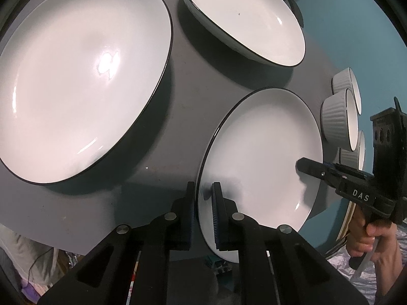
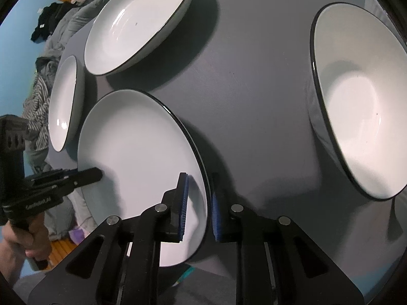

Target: Organize plates and bowls

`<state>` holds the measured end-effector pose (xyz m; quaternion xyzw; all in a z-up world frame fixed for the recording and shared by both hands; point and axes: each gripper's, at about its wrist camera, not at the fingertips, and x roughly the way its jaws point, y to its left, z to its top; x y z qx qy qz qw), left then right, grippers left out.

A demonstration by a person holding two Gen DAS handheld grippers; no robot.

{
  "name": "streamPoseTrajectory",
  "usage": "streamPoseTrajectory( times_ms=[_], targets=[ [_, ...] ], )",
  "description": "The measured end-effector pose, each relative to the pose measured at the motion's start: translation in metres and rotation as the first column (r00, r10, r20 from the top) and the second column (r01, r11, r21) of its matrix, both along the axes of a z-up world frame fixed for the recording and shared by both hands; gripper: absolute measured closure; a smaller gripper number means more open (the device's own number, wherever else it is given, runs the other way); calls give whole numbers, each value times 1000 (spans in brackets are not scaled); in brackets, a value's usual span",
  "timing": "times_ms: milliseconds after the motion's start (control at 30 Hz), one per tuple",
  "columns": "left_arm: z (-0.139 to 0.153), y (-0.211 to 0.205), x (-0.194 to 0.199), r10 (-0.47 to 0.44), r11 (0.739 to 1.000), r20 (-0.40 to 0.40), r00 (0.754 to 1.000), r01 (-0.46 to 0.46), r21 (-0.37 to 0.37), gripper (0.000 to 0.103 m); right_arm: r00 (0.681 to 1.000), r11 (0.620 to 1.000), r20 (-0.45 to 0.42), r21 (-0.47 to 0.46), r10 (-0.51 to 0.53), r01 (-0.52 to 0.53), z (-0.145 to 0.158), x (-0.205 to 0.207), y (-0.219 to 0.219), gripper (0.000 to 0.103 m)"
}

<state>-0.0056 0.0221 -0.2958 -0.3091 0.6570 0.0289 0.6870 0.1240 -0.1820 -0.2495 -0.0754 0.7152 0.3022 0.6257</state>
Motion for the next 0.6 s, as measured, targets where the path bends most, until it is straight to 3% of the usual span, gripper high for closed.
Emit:
streamPoseTrajectory(
  times_ms=[267, 600],
  targets=[
    [11, 3, -1, -6, 1000, -12, 1000, 7, 24, 92, 999, 999, -17, 11, -38, 38, -1, -2, -3, 87],
    [37, 14, 9, -1, 999, 20, 1000, 0, 38, 92, 999, 998, -12, 42, -52, 53, 20, 14, -9, 88]
  ],
)
